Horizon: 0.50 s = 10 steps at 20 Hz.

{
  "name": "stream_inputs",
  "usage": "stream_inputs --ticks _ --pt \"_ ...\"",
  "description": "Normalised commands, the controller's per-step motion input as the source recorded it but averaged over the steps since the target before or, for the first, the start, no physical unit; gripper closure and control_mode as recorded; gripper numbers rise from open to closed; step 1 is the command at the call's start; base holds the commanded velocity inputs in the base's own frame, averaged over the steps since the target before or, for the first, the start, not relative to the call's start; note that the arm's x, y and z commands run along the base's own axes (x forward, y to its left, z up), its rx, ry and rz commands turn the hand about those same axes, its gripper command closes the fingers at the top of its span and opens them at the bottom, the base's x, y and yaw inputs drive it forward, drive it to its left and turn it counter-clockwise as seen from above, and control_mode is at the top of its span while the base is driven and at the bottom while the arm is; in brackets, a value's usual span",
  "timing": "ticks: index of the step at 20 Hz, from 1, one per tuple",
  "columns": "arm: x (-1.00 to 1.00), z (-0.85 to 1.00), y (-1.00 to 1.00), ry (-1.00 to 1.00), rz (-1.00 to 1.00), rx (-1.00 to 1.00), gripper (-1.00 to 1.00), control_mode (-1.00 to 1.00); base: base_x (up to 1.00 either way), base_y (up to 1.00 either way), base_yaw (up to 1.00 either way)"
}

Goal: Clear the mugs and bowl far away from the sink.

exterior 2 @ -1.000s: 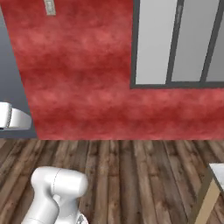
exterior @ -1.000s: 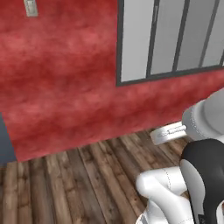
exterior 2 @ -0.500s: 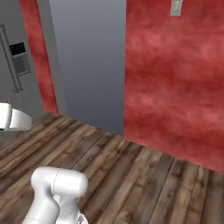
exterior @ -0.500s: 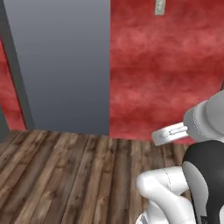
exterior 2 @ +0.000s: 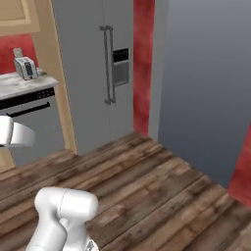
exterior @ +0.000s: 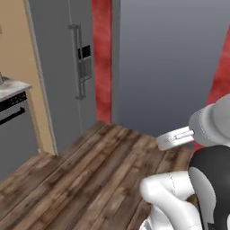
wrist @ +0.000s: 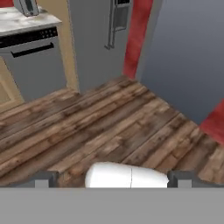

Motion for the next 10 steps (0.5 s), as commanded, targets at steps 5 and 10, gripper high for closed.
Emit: stream_inputs --ticks 5,10 --pt "0.00 0.00 0.00 0.00 0.00 0.00 -1.00 1.00 0.50 0.65 0.68" --pt "0.00 0.00 0.00 0.00 0.00 0.00 -1.00 1.00 0.76 0.23 0.68"
